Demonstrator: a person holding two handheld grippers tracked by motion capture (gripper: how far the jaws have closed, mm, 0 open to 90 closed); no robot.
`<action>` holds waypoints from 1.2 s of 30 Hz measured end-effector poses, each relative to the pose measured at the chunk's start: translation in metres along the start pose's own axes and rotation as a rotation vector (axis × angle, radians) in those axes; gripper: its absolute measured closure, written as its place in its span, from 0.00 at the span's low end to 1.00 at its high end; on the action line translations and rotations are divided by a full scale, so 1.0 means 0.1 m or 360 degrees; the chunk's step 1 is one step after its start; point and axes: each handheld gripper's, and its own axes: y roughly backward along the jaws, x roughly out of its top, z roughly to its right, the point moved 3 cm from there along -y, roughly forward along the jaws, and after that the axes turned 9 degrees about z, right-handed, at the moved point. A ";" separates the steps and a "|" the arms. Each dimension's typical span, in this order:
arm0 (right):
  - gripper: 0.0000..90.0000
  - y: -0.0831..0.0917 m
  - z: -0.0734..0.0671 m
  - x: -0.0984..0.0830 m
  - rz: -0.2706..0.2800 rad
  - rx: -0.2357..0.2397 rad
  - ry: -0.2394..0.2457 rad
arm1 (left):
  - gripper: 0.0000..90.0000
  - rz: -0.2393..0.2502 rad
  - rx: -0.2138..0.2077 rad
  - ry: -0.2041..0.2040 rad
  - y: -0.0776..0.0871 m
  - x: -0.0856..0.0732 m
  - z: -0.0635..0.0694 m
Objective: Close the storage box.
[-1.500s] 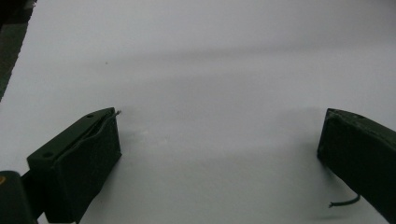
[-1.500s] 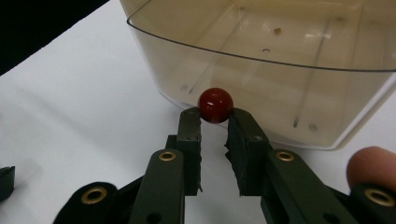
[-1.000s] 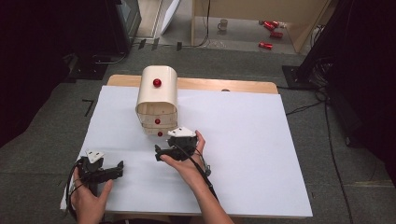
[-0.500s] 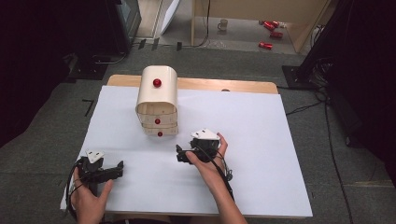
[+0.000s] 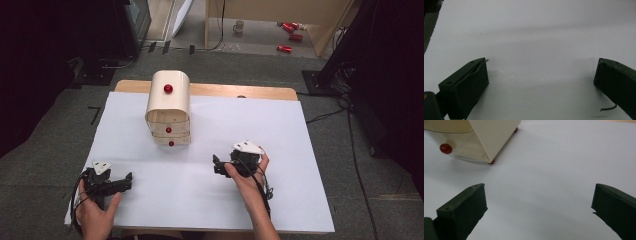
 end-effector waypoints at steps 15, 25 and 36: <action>0.00 0.31 0.58 -0.12 -0.0001 -0.0185 -0.0030 | 0.00 0.0000 0.0000 0.0000 0.00 0.00 0.00; 0.00 0.55 0.97 -0.30 -0.0024 -0.0320 -0.0082 | 0.00 0.0001 0.0000 0.0001 0.00 0.00 0.00; 0.00 0.79 1.35 -0.51 -0.0046 -0.0436 -0.0153 | 0.00 0.0001 0.0000 0.0000 0.00 0.00 0.00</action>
